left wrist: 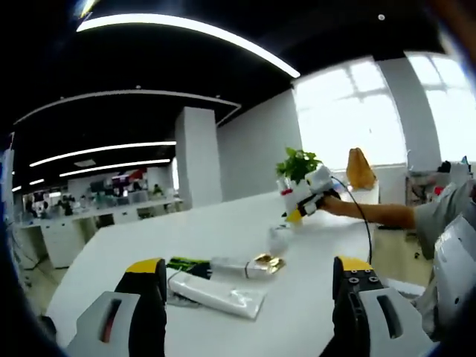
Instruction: Arrange the skincare products in the storage area until every visible bottle or jar stands upright without overlapping.
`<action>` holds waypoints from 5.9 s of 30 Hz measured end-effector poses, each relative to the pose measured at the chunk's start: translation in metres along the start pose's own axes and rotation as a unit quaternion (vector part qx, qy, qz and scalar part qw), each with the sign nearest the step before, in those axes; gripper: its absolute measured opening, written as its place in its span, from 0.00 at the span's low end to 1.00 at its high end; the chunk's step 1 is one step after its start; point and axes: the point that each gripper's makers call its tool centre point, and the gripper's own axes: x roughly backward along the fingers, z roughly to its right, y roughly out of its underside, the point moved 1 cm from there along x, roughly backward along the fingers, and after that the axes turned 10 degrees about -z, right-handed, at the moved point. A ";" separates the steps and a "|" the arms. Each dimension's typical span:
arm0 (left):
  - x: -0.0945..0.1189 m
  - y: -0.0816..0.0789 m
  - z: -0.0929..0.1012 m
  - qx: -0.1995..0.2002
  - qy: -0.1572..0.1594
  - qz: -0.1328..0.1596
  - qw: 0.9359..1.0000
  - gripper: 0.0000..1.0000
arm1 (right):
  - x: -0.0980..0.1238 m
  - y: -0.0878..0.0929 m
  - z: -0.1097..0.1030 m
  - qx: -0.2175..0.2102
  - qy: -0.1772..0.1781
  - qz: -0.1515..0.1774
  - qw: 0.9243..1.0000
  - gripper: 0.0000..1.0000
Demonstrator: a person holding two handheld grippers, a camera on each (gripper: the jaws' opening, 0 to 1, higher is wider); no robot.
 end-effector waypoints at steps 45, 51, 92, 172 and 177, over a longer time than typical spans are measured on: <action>-0.071 -0.034 -0.016 0.023 0.034 -0.008 0.999 0.94 | -0.041 -0.003 -0.044 0.037 -0.051 -0.097 0.993 0.26; -0.068 -0.035 -0.017 0.024 0.033 -0.006 0.999 0.94 | -0.040 -0.003 -0.045 0.043 -0.047 -0.104 0.993 0.27; -0.053 -0.028 -0.030 0.043 0.017 0.018 0.999 0.94 | -0.104 -0.015 -0.062 0.128 -0.058 -0.362 0.922 0.30; -0.279 -0.026 -0.001 0.050 0.094 -0.114 0.988 0.79 | -0.030 -0.124 -0.046 -0.014 0.069 0.190 0.979 0.27; -0.284 -0.023 0.002 0.035 0.085 -0.120 0.988 0.76 | -0.032 -0.126 -0.049 0.038 0.085 0.190 0.977 0.29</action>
